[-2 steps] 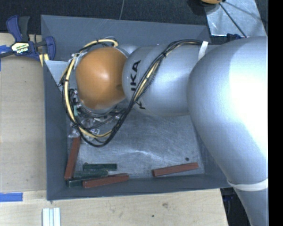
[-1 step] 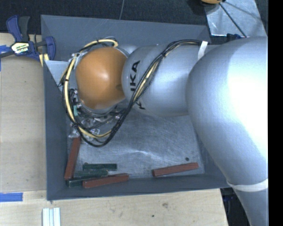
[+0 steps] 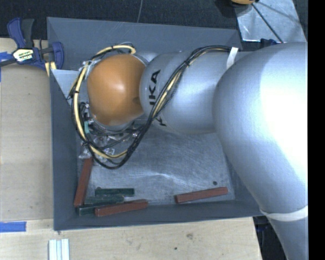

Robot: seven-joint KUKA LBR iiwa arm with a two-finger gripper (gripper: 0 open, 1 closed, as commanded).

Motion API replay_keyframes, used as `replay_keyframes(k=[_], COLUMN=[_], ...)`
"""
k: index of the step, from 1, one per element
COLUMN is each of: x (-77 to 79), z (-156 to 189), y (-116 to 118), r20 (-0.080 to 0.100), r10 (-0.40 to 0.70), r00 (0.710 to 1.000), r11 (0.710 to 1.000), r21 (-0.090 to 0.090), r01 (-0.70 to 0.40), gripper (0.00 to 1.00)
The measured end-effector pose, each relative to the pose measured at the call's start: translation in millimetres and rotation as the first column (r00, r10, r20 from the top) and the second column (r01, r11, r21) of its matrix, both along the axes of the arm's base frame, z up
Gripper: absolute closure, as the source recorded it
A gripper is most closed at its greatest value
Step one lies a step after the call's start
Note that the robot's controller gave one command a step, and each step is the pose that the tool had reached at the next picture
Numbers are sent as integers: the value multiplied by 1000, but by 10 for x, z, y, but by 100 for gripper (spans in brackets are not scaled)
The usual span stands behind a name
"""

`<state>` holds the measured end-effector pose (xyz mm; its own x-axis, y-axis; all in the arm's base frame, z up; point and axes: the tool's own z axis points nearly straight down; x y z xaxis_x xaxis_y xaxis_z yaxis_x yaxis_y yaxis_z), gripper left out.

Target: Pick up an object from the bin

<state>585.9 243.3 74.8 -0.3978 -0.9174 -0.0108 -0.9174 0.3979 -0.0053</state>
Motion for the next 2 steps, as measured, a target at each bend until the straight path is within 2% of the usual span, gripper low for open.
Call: replay_keyframes(k=[1,2], x=[0,85], z=[0,1857], y=[0,-220], r20=[0,3], r10=[0,-17], r00=[1000,1000], r11=[1000,1000], r21=[0,-3], r01=[0,17], gripper=[100,100])
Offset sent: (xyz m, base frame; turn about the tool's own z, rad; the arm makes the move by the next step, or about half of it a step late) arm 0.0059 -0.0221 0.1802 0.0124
